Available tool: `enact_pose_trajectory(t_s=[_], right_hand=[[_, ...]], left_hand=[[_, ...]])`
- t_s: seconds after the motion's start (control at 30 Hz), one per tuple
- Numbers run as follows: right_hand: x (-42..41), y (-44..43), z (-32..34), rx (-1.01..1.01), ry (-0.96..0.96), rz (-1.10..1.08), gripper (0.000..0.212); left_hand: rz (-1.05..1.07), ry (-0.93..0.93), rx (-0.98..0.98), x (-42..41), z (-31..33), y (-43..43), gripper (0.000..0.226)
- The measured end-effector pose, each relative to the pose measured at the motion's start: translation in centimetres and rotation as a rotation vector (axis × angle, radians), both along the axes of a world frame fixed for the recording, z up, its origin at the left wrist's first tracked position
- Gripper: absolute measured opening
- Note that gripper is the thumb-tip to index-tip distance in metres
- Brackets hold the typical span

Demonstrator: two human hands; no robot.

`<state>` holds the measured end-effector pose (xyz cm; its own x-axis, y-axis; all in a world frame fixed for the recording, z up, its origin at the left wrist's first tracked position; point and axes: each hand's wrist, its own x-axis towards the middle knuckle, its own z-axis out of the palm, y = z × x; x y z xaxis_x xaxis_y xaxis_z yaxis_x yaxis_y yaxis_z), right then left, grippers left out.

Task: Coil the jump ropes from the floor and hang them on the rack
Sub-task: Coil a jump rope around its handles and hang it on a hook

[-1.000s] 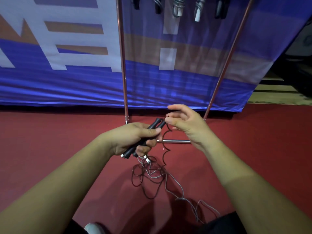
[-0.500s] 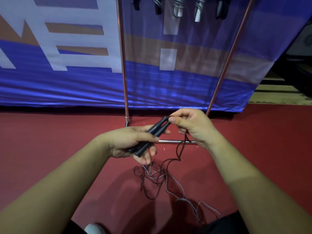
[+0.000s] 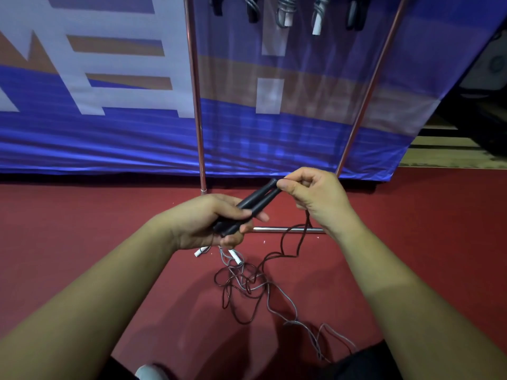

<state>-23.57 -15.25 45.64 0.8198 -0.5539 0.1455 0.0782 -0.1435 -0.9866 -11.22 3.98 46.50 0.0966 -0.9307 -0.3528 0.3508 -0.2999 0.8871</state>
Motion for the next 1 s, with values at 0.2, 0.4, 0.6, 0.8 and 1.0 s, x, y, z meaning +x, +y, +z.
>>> enact_pose_trajectory(t_s=[0.2, 0.4, 0.6, 0.8, 1.0], right_hand=[[0.2, 0.6, 0.0, -0.001, 0.015, 0.032, 0.012], [0.7, 0.0, -0.6, -0.052, 0.032, 0.095, 0.018], [1.3, 2.5, -1.8, -0.124, 0.162, 0.173, 0.020], [1.6, 5.1, -2.0, 0.075, 0.176, 0.372, 0.020], [1.6, 7.3, -3.0, 0.175, 0.226, 0.410, 0.021]], left_hand=[[0.037, -0.239, 0.033, -1.5, 0.0, -0.2, 0.016], [0.400, -0.076, -0.230, -0.8, 0.7, -0.8, 0.020], [0.776, 0.072, -0.291, 0.6, 0.4, -1.1, 0.009], [0.888, 0.205, -0.388, 0.3, 0.9, -1.5, 0.009], [0.992, 0.318, -0.400, 1.0, 0.8, -1.6, 0.028]])
